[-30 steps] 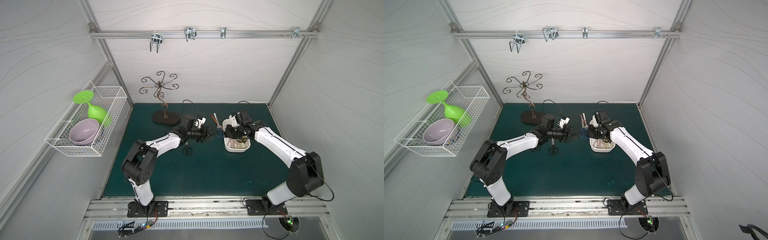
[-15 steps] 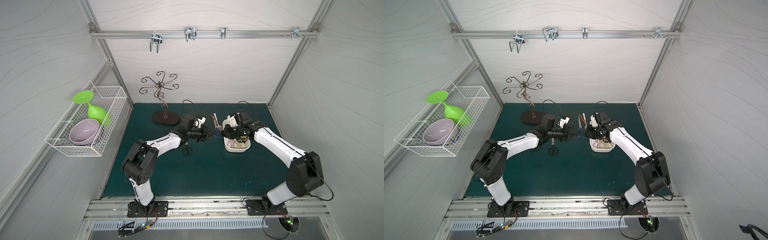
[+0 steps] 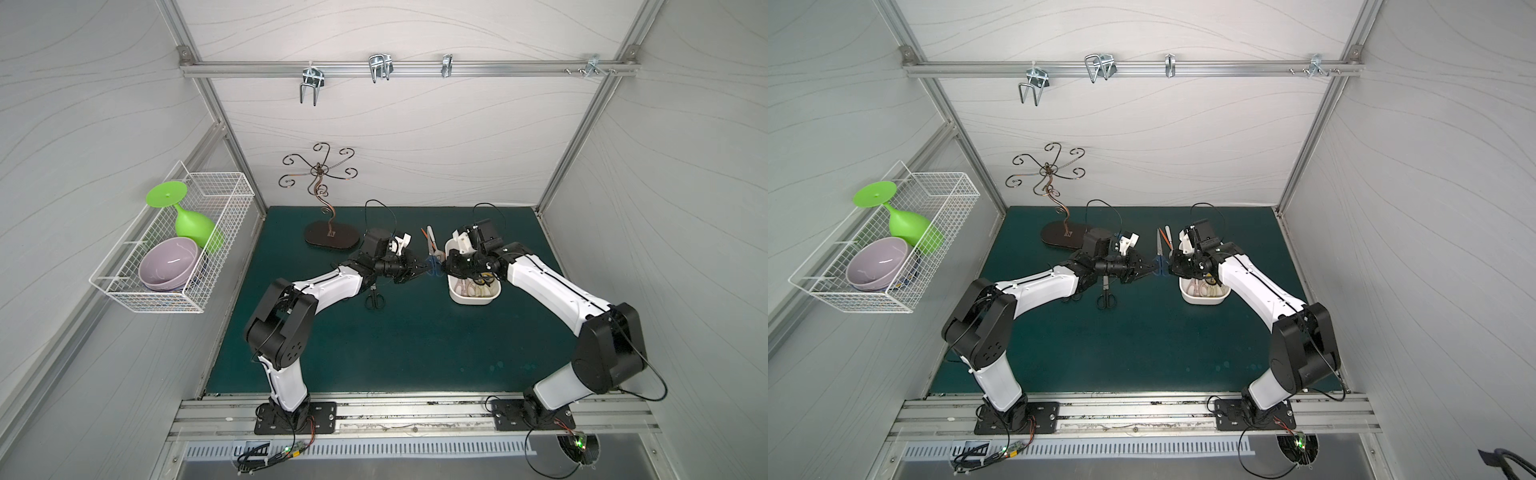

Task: Take the scissors out of the storage box
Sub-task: Pick up the scissors from the storage box, then place the scissors at the center of the board.

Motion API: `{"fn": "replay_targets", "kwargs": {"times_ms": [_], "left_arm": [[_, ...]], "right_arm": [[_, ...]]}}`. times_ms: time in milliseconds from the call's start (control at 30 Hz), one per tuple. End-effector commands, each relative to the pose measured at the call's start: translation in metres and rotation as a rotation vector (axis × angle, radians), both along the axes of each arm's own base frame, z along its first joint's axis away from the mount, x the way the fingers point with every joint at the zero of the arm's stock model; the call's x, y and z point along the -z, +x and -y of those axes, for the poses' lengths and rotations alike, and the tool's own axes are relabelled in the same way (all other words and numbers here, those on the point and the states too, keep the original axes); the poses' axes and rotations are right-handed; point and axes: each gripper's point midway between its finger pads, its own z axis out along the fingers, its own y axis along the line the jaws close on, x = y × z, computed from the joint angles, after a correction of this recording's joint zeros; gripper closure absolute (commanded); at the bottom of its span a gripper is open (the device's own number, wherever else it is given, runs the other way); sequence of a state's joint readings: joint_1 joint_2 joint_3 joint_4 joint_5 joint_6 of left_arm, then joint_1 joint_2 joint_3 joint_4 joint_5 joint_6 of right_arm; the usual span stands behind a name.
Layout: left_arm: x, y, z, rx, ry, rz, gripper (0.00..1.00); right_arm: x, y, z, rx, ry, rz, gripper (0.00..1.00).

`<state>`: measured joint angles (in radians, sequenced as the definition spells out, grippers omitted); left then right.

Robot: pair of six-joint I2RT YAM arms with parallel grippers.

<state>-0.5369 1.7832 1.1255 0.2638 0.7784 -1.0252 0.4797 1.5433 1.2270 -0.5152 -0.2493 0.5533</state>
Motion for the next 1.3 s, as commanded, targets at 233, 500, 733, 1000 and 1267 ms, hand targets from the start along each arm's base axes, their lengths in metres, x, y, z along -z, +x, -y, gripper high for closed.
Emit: {"fn": "replay_targets", "kwargs": {"times_ms": [233, 500, 733, 1000, 1267], "left_arm": [[-0.005, 0.003, 0.005, 0.013, -0.020, 0.042, 0.96], [0.018, -0.001, -0.012, 0.002, 0.024, 0.011, 0.95], [0.056, 0.011, -0.044, -0.034, 0.105, -0.025, 0.94], [0.103, 0.006, -0.054, -0.027, 0.166, -0.117, 0.94], [0.133, -0.001, -0.064, -0.040, 0.241, -0.160, 0.90]], "right_arm": [[-0.007, 0.008, -0.001, 0.007, -0.034, 0.036, 0.58], [-0.027, 0.026, 0.058, 0.147, -0.123, 0.110, 0.52], [-0.029, 0.022, 0.083, 0.196, -0.126, 0.122, 0.51], [-0.018, 0.021, 0.075, 0.177, -0.099, 0.079, 0.52], [-0.015, 0.022, 0.076, 0.173, -0.104, 0.078, 0.51]]}}
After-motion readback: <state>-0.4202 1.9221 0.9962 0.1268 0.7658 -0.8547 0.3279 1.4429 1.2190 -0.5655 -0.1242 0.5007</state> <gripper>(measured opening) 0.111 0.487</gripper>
